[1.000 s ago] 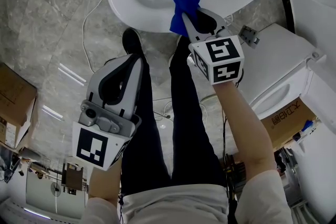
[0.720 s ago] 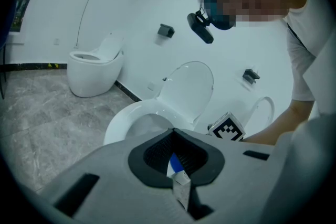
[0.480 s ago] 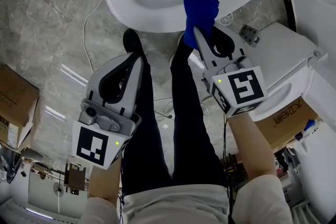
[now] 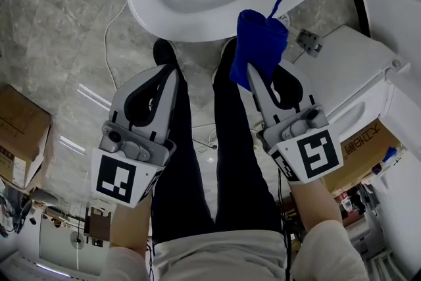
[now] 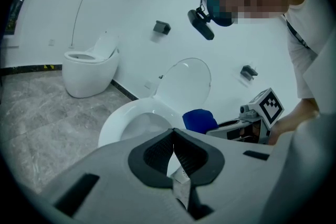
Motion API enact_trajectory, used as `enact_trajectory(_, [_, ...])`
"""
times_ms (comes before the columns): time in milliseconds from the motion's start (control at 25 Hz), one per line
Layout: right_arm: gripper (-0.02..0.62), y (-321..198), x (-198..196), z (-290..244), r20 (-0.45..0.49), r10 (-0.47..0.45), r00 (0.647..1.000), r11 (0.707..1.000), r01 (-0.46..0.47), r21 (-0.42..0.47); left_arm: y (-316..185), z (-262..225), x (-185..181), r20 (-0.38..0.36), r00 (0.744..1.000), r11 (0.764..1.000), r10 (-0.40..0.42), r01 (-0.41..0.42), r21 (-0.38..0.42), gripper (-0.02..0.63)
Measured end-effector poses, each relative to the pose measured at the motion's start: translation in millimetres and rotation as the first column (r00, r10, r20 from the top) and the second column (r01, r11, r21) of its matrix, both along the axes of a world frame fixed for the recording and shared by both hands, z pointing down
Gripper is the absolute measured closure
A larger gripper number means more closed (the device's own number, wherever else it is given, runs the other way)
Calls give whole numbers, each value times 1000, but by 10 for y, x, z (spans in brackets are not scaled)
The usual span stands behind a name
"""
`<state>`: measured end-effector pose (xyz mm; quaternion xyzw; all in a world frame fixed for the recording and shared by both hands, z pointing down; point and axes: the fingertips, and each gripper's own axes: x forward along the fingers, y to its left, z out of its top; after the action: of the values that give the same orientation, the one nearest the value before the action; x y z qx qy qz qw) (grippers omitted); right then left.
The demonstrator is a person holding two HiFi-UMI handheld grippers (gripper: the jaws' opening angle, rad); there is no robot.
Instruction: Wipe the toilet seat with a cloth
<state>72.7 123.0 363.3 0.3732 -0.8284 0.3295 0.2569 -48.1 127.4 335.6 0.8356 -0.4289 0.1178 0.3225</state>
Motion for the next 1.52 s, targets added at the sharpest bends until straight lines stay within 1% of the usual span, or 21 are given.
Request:
enact_trajectory(160, [541,-74,-20,-195,12,2,1000,1000,-2,22,-94,-184,19,8,1000,1000,9,-9,30,601])
enact_trajectory(320, [541,-255,0,-595,12,25,1000,997,-25,70,-297,-576,16,21,1000,997,20,-22,78,601])
enact_trajectory(440, [541,-439,69,-1062,18,56,998,992,-58,115,-497,-1021,23,35,999,991,29,-33,129,601])
enact_trajectory(520, [541,-528,138,-1461,29,81,996,986,-84,143,-587,-1362,38,45,998,988,35,-41,148,601])
enact_trajectory(640, [541,-648,219,-2105,43,113,993,971,-119,209,-756,-1969,33,57,997,978,44,-54,200,601])
enact_trajectory(760, [541,-778,290,-2737,42,129,991,945,-136,298,-968,-2637,-42,84,996,958,36,-58,281,601])
enact_trajectory(840, [541,-812,350,-3193,51,145,988,927,-153,341,-1043,-3115,-99,88,996,943,27,-54,328,601])
enact_trajectory(1000, [541,-699,395,-4177,90,157,983,903,-180,390,-970,-4093,-182,95,995,921,5,-41,388,601])
enact_trajectory(1080, [541,-624,408,-4664,130,154,979,891,-194,410,-904,-4547,-192,82,997,908,-16,-19,419,601])
enact_trajectory(1120, [541,-610,421,-4895,148,151,977,880,-201,430,-893,-4750,-182,70,997,900,-24,-9,436,601])
enact_trajectory(1240, [541,-559,444,-5447,164,138,977,840,-203,503,-853,-5232,-132,40,999,885,-25,3,466,601])
enact_trajectory(1320, [541,-459,453,-5715,178,134,975,825,-209,524,-757,-5501,-104,39,999,873,-18,-3,489,601])
enact_trajectory(1400, [541,-400,499,-5953,204,137,969,806,-229,545,-695,-5761,-74,42,999,850,-18,-6,527,601])
enact_trajectory(1520, [541,-363,606,-6235,267,155,951,781,-284,556,-642,-6092,-29,30,999,816,-22,1,578,601])
